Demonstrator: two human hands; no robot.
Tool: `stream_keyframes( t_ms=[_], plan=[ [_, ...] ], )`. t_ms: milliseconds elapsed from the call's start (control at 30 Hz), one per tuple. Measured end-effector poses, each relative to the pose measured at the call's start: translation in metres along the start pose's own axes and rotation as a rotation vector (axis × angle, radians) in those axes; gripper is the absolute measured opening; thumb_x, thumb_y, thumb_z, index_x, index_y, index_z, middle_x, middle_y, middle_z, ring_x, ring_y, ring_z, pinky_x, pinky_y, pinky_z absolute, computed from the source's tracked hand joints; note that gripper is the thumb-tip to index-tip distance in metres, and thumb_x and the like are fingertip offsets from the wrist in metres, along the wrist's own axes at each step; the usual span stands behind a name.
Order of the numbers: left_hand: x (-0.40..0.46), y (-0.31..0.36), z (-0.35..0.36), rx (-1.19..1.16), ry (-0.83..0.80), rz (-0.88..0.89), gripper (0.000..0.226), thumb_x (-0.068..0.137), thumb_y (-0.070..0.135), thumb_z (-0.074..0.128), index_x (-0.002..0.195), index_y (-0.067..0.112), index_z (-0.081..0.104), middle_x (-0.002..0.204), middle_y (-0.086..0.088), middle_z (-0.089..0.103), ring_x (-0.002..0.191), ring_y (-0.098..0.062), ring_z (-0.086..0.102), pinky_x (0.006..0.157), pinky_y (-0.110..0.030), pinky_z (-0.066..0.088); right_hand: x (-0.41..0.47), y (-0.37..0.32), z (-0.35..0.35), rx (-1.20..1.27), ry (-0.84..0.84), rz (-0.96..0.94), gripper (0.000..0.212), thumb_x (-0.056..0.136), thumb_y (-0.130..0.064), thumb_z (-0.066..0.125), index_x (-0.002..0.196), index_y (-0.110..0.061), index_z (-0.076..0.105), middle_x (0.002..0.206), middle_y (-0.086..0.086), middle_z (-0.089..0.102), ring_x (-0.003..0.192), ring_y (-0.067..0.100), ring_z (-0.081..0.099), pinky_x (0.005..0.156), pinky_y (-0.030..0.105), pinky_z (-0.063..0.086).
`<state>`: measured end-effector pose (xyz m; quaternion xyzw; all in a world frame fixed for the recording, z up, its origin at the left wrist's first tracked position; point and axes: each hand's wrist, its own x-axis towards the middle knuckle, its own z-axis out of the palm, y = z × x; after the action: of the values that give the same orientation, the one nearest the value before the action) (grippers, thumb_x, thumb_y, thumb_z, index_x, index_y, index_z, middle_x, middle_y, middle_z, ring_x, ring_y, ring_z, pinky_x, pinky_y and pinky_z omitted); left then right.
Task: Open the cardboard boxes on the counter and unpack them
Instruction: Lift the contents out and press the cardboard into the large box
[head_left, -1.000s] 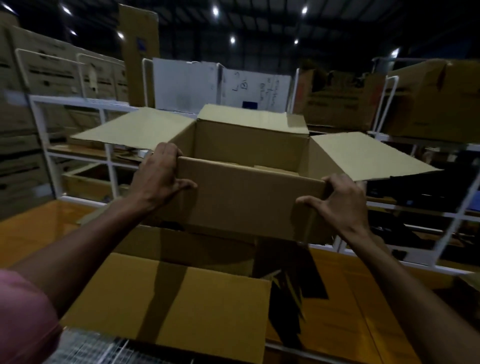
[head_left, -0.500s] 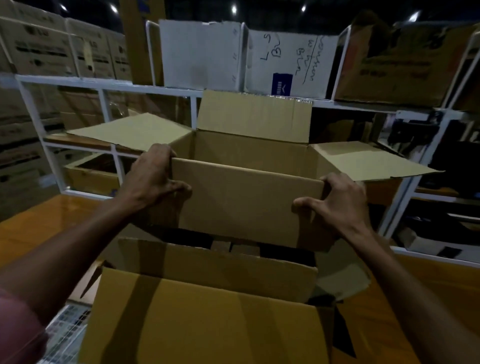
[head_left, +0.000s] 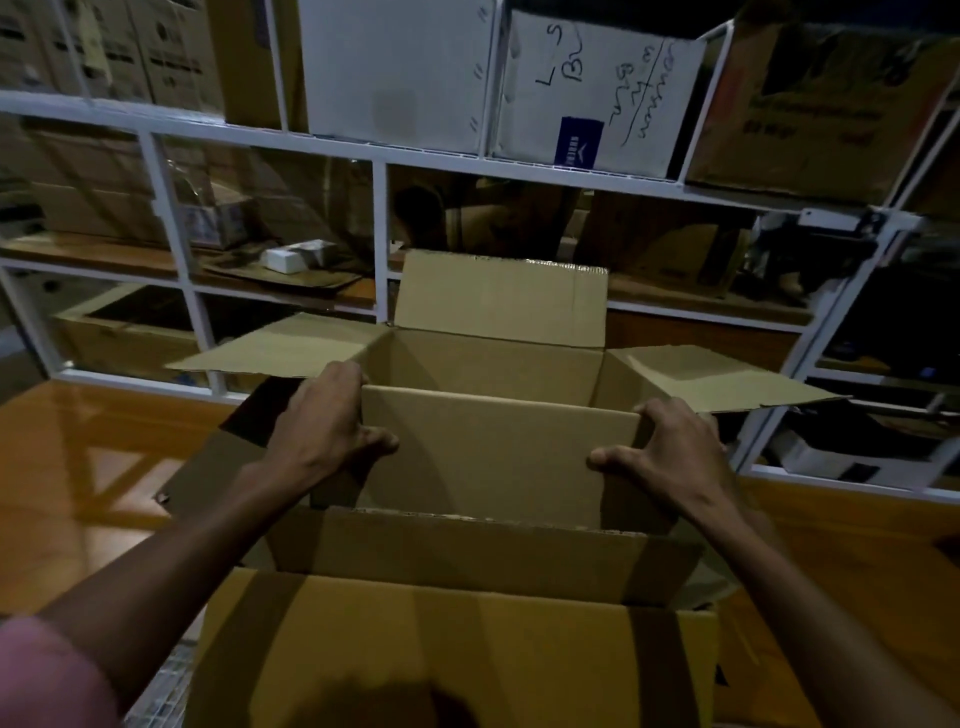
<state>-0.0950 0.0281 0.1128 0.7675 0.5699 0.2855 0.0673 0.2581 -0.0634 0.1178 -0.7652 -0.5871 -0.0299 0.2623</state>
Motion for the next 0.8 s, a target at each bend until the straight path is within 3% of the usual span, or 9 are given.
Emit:
stream_keyframes(
  t_ms=[133, 267, 367, 500, 567, 667, 800],
  plan=[
    [0.004, -0.007, 0.002, 0.025, -0.054, 0.009, 0.069, 0.067, 0.047, 0.088, 0.116, 0.026, 0.044, 0.123, 0.0, 0.052, 0.108, -0.023, 0.054, 0.084, -0.047, 0.057, -0.003, -0.008, 0.007, -0.022, -0.054, 0.091, 0.076, 0.068, -0.059, 0.085, 0.125, -0.016, 0.058, 0.131, 0.011, 0.053, 0.122, 0.033, 0.045, 0.089, 0.042, 0.044],
    [0.002, 0.002, 0.006, 0.185, -0.141, -0.027, 0.075, 0.08, 0.053, 0.077, 0.131, 0.018, 0.034, 0.139, -0.008, 0.039, 0.118, -0.032, 0.045, 0.086, -0.044, 0.048, -0.004, -0.01, 0.012, -0.062, -0.101, 0.182, 0.079, 0.069, -0.059, 0.084, 0.13, -0.02, 0.053, 0.144, 0.01, 0.039, 0.128, 0.036, 0.04, 0.09, 0.044, 0.048],
    [0.001, 0.005, 0.006, 0.235, -0.197, -0.053, 0.078, 0.083, 0.055, 0.073, 0.135, 0.016, 0.03, 0.145, -0.014, 0.033, 0.124, -0.037, 0.042, 0.088, -0.047, 0.05, -0.005, -0.011, 0.012, -0.04, -0.12, 0.217, 0.076, 0.071, -0.057, 0.084, 0.129, -0.02, 0.052, 0.143, 0.01, 0.039, 0.126, 0.037, 0.041, 0.086, 0.041, 0.043],
    [0.002, 0.004, -0.004, 0.225, -0.234, -0.049, 0.082, 0.085, 0.057, 0.07, 0.143, 0.016, 0.029, 0.15, -0.014, 0.029, 0.133, -0.041, 0.034, 0.096, -0.053, 0.049, -0.003, -0.011, 0.004, -0.004, -0.106, 0.246, 0.078, 0.069, -0.062, 0.082, 0.131, -0.023, 0.056, 0.142, 0.011, 0.042, 0.132, 0.04, 0.035, 0.102, 0.051, 0.04],
    [0.005, 0.002, -0.011, 0.173, -0.236, -0.063, 0.085, 0.087, 0.058, 0.067, 0.15, 0.019, 0.026, 0.153, -0.014, 0.028, 0.137, -0.043, 0.028, 0.1, -0.057, 0.045, 0.0, -0.01, -0.006, 0.033, -0.089, 0.248, 0.075, 0.071, -0.064, 0.08, 0.13, -0.023, 0.059, 0.138, 0.012, 0.048, 0.131, 0.04, 0.036, 0.101, 0.049, 0.037],
    [0.014, -0.004, -0.016, 0.106, -0.228, -0.119, 0.067, 0.096, 0.058, 0.053, 0.152, 0.027, 0.033, 0.154, -0.014, 0.032, 0.14, -0.045, 0.025, 0.104, -0.061, 0.039, 0.002, -0.014, -0.02, 0.104, -0.065, 0.237, 0.061, 0.082, -0.054, 0.076, 0.128, -0.017, 0.065, 0.134, 0.012, 0.056, 0.131, 0.039, 0.036, 0.098, 0.047, 0.035],
    [0.019, -0.016, -0.006, 0.138, -0.224, -0.125, 0.053, 0.1, 0.057, 0.036, 0.142, 0.027, 0.047, 0.146, -0.013, 0.046, 0.137, -0.042, 0.035, 0.104, -0.059, 0.035, 0.001, -0.016, -0.023, 0.143, -0.097, 0.227, 0.044, 0.091, -0.046, 0.07, 0.125, -0.019, 0.068, 0.128, 0.01, 0.057, 0.131, 0.041, 0.036, 0.103, 0.055, 0.037]
  ],
)
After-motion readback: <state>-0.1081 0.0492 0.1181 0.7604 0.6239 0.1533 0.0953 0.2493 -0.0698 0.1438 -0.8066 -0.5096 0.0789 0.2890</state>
